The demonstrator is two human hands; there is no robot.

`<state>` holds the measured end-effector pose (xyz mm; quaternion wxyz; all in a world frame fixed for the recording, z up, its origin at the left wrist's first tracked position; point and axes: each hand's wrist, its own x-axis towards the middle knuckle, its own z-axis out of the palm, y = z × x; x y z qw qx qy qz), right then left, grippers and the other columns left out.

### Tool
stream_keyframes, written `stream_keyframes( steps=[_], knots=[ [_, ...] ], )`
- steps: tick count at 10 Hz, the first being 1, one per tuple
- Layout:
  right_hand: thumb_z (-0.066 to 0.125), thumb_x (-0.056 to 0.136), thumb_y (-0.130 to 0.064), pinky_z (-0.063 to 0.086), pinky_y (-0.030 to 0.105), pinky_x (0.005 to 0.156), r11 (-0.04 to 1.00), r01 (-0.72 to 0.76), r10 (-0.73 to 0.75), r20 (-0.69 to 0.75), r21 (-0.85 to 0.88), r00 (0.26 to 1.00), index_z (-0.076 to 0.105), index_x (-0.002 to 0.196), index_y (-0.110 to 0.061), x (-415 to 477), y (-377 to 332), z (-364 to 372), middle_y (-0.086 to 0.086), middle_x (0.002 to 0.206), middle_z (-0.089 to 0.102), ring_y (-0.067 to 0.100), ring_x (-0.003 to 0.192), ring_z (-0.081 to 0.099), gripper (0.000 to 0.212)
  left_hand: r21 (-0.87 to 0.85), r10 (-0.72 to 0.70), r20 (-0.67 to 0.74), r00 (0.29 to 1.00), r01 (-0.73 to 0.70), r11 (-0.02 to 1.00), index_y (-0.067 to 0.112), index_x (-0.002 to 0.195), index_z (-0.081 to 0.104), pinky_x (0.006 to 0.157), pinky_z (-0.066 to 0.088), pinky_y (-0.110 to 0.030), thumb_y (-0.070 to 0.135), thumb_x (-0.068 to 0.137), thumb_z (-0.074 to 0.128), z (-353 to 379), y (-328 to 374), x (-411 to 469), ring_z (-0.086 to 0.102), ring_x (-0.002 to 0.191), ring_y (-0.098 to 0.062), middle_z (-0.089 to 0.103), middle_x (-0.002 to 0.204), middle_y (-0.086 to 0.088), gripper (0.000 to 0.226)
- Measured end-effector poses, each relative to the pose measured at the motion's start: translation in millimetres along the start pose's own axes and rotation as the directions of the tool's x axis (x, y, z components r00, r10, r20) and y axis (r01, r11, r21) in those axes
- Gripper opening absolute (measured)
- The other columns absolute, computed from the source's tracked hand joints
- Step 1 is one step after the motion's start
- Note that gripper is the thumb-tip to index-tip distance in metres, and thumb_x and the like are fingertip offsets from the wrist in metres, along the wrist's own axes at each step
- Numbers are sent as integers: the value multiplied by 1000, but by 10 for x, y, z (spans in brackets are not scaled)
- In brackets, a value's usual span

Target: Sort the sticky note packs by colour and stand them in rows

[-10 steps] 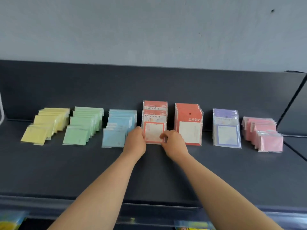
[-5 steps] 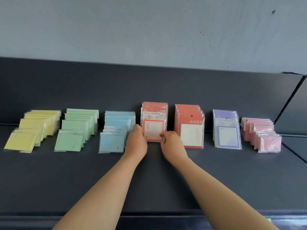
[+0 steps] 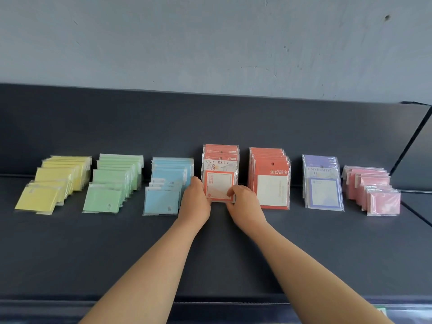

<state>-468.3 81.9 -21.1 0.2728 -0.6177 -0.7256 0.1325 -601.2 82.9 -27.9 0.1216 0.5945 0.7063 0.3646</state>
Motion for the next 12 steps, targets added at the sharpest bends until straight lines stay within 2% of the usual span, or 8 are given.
stream_keyframes(
  steps=[1,2,3,4,6,9,12],
  knots=[
    [58,95,-19,50,28,91,1000,5,-5,6,-9,1000,58,118,-12,-4,-5,-10,4,123,55,21,111,58,25,8,6,0,1000,-6,1000,15,107,43,76,51,-26,18,91,65,6,-9,-3,60,103,-21,60,112,-5,28],
    [55,95,-14,52,30,90,998,6,-5,24,-57,1000,58,118,-11,12,5,-6,6,122,57,23,108,59,23,41,14,-10,1000,-13,999,16,106,44,80,56,-33,18,93,62,25,-27,10,61,98,-19,61,108,-5,22],
    [52,96,-9,53,31,86,992,-16,19,19,-127,1000,58,117,-11,65,-4,-18,8,116,58,23,100,60,22,51,30,-45,999,-28,998,16,103,46,77,55,-33,17,93,61,39,-22,50,60,93,-19,60,103,-4,18],
    [51,96,-6,52,31,81,982,-33,29,-23,-186,999,56,115,-8,132,-24,-25,10,112,55,24,93,61,20,62,37,-63,997,-33,998,15,102,47,74,53,-31,16,92,63,60,-4,100,59,90,-18,59,102,-3,19],
    [51,97,-8,54,33,85,972,-47,41,-32,-229,999,53,124,-10,227,-34,9,11,118,53,25,96,63,27,70,12,-44,999,-9,998,14,101,50,74,51,-30,16,91,64,97,33,200,58,91,-19,58,103,-4,18],
    [52,97,-14,56,32,79,978,-33,23,-53,-206,998,55,115,-12,165,10,11,7,107,61,22,89,64,18,5,57,-54,997,-57,998,14,105,47,79,49,-26,22,88,68,57,19,90,59,101,-19,58,109,-3,28],
    [55,96,-18,54,30,81,980,0,-13,-65,-198,998,45,128,-16,121,-43,-93,5,115,60,22,95,65,34,4,41,-44,998,-41,999,14,113,46,85,48,-26,22,88,69,5,57,61,58,111,-21,57,119,-5,34]
  ],
)
